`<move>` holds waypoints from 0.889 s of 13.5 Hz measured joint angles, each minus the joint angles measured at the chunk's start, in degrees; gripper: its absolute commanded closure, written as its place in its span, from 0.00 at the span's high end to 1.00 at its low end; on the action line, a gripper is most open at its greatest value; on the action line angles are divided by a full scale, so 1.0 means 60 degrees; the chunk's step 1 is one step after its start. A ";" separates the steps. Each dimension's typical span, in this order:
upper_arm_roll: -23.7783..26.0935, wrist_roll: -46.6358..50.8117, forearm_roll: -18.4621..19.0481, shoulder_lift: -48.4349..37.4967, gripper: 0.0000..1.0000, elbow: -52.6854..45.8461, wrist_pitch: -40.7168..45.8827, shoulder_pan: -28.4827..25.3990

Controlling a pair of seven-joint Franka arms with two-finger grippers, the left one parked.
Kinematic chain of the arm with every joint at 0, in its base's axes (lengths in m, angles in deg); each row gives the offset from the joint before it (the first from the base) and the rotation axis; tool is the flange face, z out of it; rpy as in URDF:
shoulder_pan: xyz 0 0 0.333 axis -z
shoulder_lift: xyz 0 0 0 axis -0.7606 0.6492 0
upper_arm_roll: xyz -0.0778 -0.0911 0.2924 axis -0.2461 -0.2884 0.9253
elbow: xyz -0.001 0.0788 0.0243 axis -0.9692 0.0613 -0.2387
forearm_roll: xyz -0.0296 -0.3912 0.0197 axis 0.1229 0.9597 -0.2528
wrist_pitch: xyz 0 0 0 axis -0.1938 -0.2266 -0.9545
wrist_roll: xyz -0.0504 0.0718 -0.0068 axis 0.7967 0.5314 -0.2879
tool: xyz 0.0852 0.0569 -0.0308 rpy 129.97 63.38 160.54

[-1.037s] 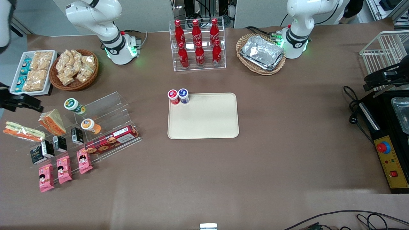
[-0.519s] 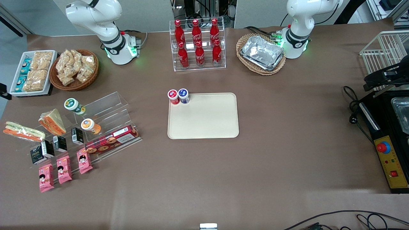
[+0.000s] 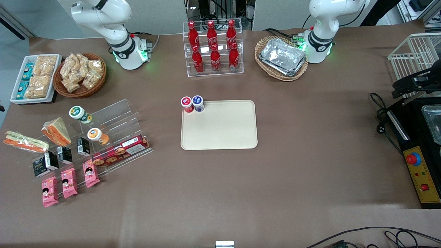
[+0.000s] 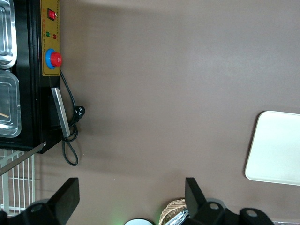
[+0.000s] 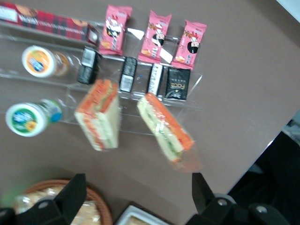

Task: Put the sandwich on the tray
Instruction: 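Close the right gripper on a plastic-wrapped triangular sandwich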

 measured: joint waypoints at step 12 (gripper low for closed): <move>0.0007 -0.6560 -0.1861 0.2674 1.00 0.0092 -0.1585 0.1155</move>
